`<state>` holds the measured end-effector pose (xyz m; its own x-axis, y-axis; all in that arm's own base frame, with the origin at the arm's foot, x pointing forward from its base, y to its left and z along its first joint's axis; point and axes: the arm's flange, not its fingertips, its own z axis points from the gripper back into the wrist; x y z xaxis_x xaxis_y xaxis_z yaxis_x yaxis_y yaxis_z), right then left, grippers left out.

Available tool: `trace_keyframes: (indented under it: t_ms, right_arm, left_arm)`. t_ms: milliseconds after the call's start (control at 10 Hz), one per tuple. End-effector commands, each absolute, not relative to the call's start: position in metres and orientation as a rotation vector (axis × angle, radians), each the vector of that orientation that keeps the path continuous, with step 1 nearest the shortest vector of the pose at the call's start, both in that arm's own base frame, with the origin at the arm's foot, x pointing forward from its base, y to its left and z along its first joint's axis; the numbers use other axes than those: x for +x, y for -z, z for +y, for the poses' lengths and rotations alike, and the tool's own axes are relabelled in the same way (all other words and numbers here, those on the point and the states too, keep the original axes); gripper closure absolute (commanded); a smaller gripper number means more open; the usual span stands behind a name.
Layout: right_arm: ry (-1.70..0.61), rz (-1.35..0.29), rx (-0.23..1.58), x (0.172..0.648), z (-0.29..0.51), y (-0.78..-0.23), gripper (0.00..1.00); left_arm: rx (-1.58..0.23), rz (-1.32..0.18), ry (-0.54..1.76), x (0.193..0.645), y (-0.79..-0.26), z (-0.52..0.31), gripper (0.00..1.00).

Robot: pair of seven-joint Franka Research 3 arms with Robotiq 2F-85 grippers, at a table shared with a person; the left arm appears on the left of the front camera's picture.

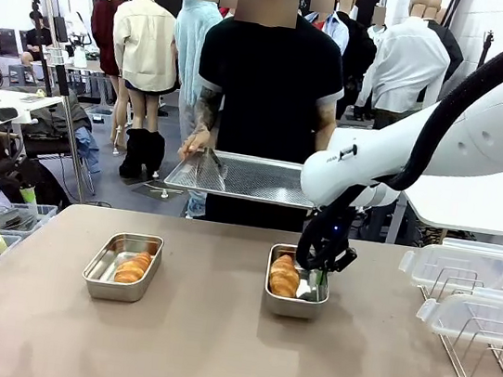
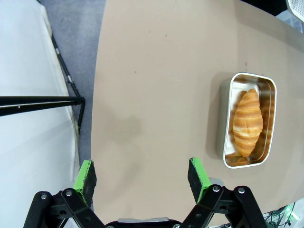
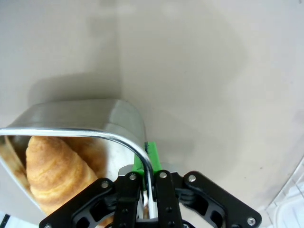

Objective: Place the bread in airtight containers.
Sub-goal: Once an object is inside an Airtight Container , place the container in the center of the table, then pick up one Airtight Container lid and hand it to the human.

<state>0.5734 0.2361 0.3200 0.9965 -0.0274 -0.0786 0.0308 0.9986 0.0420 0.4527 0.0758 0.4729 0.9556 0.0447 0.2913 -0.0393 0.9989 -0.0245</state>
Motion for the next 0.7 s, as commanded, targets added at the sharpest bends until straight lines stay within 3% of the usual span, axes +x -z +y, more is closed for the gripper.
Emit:
trace_keyframes:
  t_ms: [0, 300, 400, 600]
  right_arm:
    - [0.066, 0.052, 0.033, 0.577, 0.238, -0.324, 0.72]
    - [0.078, 0.046, 0.016, 0.572, 0.241, -0.332, 0.14]
    - [0.082, 0.032, 0.022, 0.564, 0.240, -0.339, 0.00]
    - [0.023, -0.018, -0.005, 0.535, 0.238, -0.368, 0.00]
  left_arm:
    - [-0.014, -0.296, -0.050, 0.452, -0.473, 0.077, 0.00]
    - [-0.014, -0.296, -0.050, 0.452, -0.473, 0.077, 0.00]
    - [-0.014, -0.296, -0.050, 0.452, -0.473, 0.077, 0.00]
    - [-0.014, -0.296, -0.050, 0.452, -0.473, 0.077, 0.00]
